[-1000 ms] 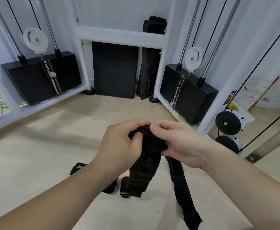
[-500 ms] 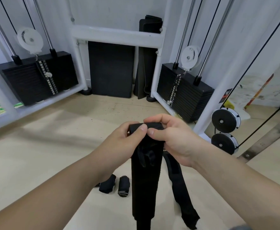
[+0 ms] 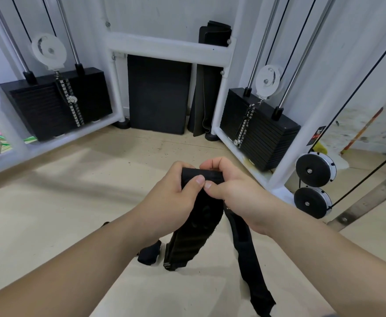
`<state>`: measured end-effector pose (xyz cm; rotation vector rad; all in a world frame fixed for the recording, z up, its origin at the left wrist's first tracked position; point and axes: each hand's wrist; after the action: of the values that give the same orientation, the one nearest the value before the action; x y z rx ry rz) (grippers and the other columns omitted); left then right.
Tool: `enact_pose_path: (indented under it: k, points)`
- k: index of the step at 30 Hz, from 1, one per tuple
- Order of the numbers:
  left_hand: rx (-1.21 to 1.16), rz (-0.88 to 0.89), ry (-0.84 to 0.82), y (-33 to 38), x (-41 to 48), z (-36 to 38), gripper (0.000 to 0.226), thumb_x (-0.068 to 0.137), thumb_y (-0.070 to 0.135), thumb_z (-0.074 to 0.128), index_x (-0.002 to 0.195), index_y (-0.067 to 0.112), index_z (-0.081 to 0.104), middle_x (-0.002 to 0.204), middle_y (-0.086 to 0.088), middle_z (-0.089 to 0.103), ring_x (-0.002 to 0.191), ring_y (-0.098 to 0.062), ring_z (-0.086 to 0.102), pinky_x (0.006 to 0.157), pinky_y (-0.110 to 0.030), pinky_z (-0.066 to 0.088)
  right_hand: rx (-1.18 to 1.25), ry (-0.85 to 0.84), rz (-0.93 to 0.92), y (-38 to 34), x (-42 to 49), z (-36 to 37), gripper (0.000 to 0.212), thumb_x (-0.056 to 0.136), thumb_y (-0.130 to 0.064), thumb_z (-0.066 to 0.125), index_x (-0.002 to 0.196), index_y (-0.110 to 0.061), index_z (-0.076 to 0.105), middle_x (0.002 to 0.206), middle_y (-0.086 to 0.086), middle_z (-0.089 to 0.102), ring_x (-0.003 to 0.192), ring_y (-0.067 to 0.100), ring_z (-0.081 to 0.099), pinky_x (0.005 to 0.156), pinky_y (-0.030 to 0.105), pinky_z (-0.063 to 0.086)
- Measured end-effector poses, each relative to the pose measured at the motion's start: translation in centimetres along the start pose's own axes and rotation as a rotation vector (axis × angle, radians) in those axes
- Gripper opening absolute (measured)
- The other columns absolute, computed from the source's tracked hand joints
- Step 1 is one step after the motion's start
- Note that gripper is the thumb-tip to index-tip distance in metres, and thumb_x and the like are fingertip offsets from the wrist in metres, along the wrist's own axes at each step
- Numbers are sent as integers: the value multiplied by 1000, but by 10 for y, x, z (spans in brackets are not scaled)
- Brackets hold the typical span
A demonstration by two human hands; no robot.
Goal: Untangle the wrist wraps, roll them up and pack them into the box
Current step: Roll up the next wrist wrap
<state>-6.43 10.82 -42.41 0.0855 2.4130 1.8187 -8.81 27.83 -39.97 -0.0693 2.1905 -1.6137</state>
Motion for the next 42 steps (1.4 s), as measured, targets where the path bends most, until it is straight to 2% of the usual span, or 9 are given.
enact_pose_path:
  k: [3,8,14,18,21,26,35,40,42]
  points:
    - [-38,6,-12,0,0,1,12,108,43,51,115,35,57,105,-1,72,100,-18,69,88,-42,57,27,-8,-22,0,-2,-1,40,106,-8,58,140,-29,55,133,-5,64,116,13,64,87,22,51]
    - [-132,21,-21,-1,-5,9,11,110,42,47,119,40,52,101,12,70,83,10,64,67,-10,46,208,14,-54,1,-2,0,72,98,1,57,160,-33,44,154,-19,49,141,13,51,122,41,40]
    - [-143,10,-16,-2,-7,13,13,110,35,50,123,39,51,108,6,71,82,3,67,65,-15,51,367,-29,-14,3,-9,2,85,88,6,48,160,-38,43,136,-18,56,131,15,57,119,38,43]
    - [-96,102,10,-4,-3,9,14,109,24,55,115,37,57,99,9,72,90,-9,70,72,-25,57,514,-86,34,9,-4,-1,80,93,-4,55,166,-29,32,162,-2,46,140,26,56,119,48,45]
    - [-56,176,-26,-2,-3,7,19,107,18,58,112,36,60,97,8,72,90,-9,70,76,-28,59,429,-130,68,12,4,-15,47,108,-34,56,148,-9,58,142,17,66,127,37,68,107,54,56]
    - [-48,217,-16,2,-2,-4,25,106,14,59,115,37,62,99,5,72,94,-14,70,81,-38,63,153,-159,-12,10,2,-28,52,103,-53,55,125,-11,76,121,21,76,113,36,75,99,52,61]
    - [-209,7,-49,3,-1,-1,29,104,27,63,124,48,60,111,14,71,97,0,72,84,-23,59,136,-28,-74,15,2,-23,18,106,-23,61,117,-10,67,99,15,78,92,30,75,94,58,59]
    - [-440,-256,-86,9,4,2,28,105,47,57,125,31,67,116,-3,78,113,-25,74,101,-54,59,79,27,-211,12,0,-19,5,106,-14,63,109,-15,66,92,6,78,87,26,76,77,40,66]
    - [-395,-251,-82,8,5,1,42,103,61,51,124,28,67,112,-4,79,107,-23,77,96,-52,62,-12,56,-255,12,1,-19,2,105,-13,64,106,-14,65,96,12,75,90,35,75,81,49,64]
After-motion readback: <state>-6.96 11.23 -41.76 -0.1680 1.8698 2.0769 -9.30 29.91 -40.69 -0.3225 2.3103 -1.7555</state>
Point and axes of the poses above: each hand's wrist, its own x-axis towards the middle knuckle, its own z-axis out of the palm, y = z × x
